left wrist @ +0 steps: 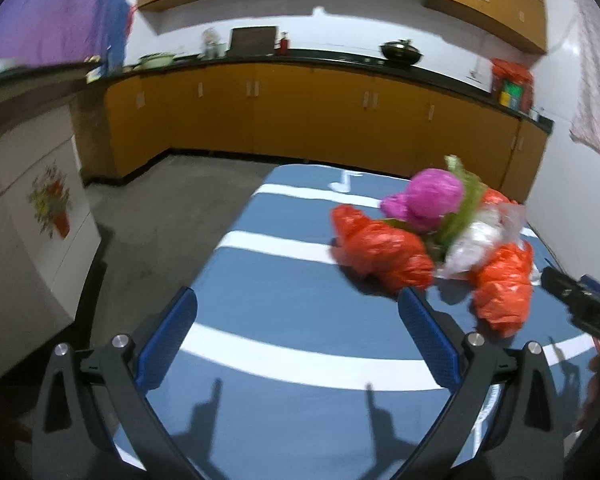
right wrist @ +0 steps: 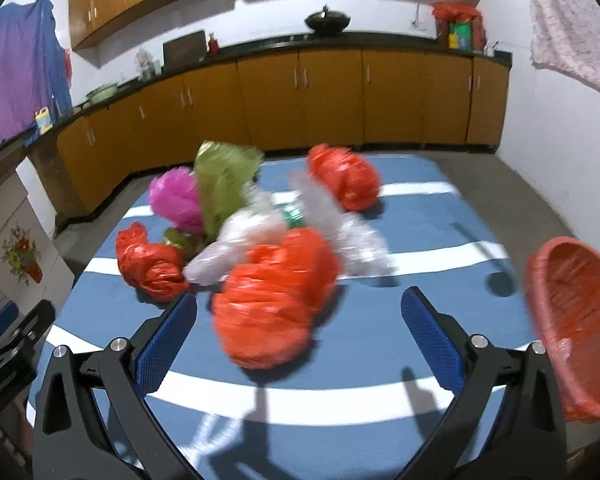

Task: Collect trash
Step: 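Grasp a red bag on the table with the right tool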

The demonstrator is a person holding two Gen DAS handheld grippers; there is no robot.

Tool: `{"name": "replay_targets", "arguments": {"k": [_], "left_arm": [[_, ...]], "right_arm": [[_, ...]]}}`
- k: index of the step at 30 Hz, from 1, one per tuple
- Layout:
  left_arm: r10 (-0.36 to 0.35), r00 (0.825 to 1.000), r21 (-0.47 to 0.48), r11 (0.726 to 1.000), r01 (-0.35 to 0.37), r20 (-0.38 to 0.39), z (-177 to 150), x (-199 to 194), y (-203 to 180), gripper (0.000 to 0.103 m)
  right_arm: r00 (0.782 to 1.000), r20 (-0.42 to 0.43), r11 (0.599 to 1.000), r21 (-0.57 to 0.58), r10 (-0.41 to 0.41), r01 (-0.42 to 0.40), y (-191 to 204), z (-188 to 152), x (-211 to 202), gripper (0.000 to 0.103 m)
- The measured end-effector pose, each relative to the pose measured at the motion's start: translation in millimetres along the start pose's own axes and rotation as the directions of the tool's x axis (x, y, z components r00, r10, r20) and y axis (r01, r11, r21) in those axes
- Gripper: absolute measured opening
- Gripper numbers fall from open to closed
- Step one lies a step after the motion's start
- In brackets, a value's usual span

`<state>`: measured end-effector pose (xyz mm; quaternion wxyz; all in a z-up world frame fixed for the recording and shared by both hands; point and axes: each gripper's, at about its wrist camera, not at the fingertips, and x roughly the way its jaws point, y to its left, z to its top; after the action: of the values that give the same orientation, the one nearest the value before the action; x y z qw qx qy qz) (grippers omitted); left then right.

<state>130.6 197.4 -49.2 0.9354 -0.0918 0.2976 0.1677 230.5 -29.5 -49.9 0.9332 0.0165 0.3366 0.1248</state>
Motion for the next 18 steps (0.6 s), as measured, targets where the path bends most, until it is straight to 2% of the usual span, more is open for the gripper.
{"name": "replay_targets", "arguments": {"k": [2, 4, 7, 10, 13, 14, 17, 18], "left_arm": [[0.001, 1.000, -0.022, 1.000, -0.001, -0.007, -1, 0, 10, 0.099], [0.005, 1.000, -0.041, 0.999, -0.005, -0.009, -1, -1, 19, 0.099], [0.005, 1.000, -0.051, 0.999, -0.005, -0.009, -3, -1, 25, 0.099], [0.001, 1.000, -0.056, 0.998, -0.002, -0.018, -5, 2, 29, 0.099], [-0.010, 0.999, -0.068, 0.998, 0.008, -0.032, -5, 7, 29, 0.099], [-0.015, 0.999, -0.071, 0.997, 0.012, -0.035, -6, 9, 29, 0.099], [-0.037, 0.998, -0.082, 0.996, 0.032, -0.052, -4, 16, 25, 0.099], [-0.044, 0.997, -0.083, 0.996, 0.039, -0.057, -3, 18, 22, 0.099]], "right_arm": [[1.000, -0.008, 1.000, 0.004, -0.016, 0.016, 8, 1, 12, 0.101], [0.998, -0.015, 0.998, -0.016, -0.066, 0.066, 16, 1, 23, 0.099], [0.992, -0.043, 0.993, -0.031, -0.116, 0.114, 20, 0, 38, 0.093], [0.989, -0.083, 0.992, -0.020, -0.126, 0.125, 18, -2, 50, 0.087], [0.987, -0.114, 0.994, -0.023, -0.110, 0.109, 18, -5, 59, 0.070], [0.987, -0.125, 0.994, -0.028, -0.104, 0.102, 18, -7, 62, 0.059], [0.988, -0.134, 0.996, -0.040, -0.079, 0.075, 17, -9, 61, 0.049], [0.988, -0.130, 0.996, -0.040, -0.079, 0.074, 16, -10, 59, 0.048]]}}
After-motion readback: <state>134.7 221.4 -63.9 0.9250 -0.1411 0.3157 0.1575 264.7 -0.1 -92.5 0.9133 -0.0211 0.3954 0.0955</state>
